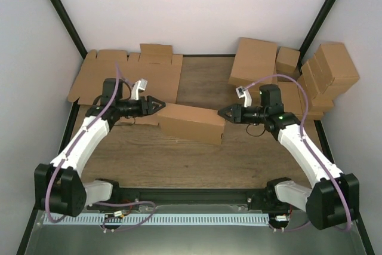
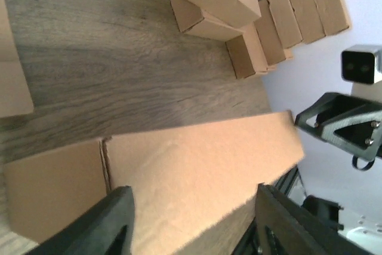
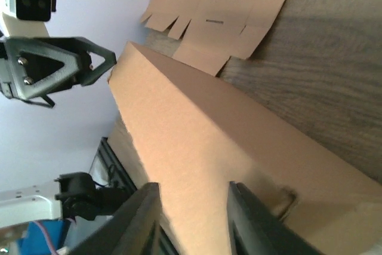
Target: Fold the paper box
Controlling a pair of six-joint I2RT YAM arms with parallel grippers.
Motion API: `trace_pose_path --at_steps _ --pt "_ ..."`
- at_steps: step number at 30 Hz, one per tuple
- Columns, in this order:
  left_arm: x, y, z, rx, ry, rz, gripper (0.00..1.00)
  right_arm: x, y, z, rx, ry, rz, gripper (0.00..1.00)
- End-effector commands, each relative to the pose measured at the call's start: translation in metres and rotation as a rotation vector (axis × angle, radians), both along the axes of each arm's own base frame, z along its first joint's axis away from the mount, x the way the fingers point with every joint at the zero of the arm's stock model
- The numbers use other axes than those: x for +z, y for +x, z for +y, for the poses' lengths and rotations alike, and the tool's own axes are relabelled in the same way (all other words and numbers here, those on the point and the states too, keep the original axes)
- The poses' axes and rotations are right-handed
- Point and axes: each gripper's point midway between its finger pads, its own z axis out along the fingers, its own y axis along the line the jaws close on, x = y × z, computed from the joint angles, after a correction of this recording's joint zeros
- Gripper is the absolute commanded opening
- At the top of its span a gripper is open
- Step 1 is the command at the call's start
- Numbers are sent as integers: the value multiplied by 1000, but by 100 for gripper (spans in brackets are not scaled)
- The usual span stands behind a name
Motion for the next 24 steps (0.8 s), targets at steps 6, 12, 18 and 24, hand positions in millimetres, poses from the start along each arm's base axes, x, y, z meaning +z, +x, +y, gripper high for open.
trace_pose_path --at_steps 6,12,18,24 --pt "11 -26 24 247 -41 121 100 25 3 -30 -166 -147 -34 100" --pt "16 -27 30 385 -193 192 100 36 19 -29 -190 -119 -157 100" --pt "7 -33 31 440 -249 312 100 13 30 -1 -41 -149 -118 100" --pt "8 -47 21 474 -390 419 100 -16 1 23 63 -241 -103 92"
